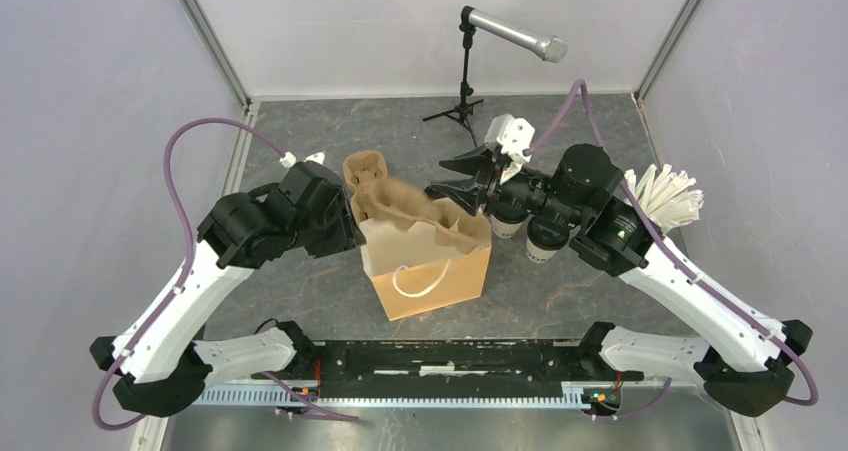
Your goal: Pack the takeout coffee
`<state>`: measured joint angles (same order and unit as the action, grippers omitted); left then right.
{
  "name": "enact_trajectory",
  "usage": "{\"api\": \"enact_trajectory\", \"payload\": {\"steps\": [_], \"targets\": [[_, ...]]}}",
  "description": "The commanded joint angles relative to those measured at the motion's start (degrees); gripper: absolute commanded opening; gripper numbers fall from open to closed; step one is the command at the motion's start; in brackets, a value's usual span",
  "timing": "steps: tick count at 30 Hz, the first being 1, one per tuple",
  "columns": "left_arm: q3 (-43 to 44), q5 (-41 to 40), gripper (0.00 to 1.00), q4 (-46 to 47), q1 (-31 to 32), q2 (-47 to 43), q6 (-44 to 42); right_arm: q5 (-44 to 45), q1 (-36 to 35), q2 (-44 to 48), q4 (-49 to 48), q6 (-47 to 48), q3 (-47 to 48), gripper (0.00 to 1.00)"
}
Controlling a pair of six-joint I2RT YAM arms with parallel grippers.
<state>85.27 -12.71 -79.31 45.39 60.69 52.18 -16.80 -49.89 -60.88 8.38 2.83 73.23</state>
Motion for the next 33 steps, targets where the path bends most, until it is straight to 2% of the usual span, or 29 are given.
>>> {"api": "enact_trajectory", "payload": {"steps": [1,4,8,12,16,19,22,24,28,33], "targets": [[-1.58,4.07,0.46,4.26,-2.68,-1.47,-0.28,-3.26,-0.47,0.41,-5.98,0.43,-1.69,0.46],[-3.56,4.79,0.45,6.47,-3.41,-2.23,-1.61,-2.42,-0.62,0.65,-5.89,0.16,-2.95,0.45],[-6.91,6.35,0.31,12.63,-4.22,-4.22,-4.63,-1.27,-0.74,0.43,-2.04,1.79,-2.37,0.46],[-8.94,7.95,0.22,16.23,-5.04,-5.1,-6.47,-2.32,-0.77,0.25,5.41,9.38,-1.41,0.56],[-9.04,8.84,0.19,18.21,-5.38,-5.12,-9.05,-1.97,-0.74,-3.23,14.26,9.96,3.4,0.61],[-8.73,8.57,0.19,19.01,-6.3,-4.56,-11.79,-2.28,-0.79,-4.0,15.64,8.02,4.38,0.62],[-6.39,9.07,0.23,18.7,-7.23,-3.51,-13.36,-2.54,-0.66,-3.56,13.86,6.71,4.86,0.63],[-3.32,9.23,0.35,16.51,-7.24,-2.63,-13.13,-2.32,-0.6,-5.12,15.34,6.92,8.19,0.63],[4.85,7.29,0.55,6.3,-7.41,0.05,-9.08,-2.73,-0.58,-7.09,18.18,6.35,10.99,0.62],[15.32,10.26,0.56,-1.04,-7.59,4.15,-3.02,-2.33,-0.57,-5.5,18.16,6.11,10.2,0.61]]}}
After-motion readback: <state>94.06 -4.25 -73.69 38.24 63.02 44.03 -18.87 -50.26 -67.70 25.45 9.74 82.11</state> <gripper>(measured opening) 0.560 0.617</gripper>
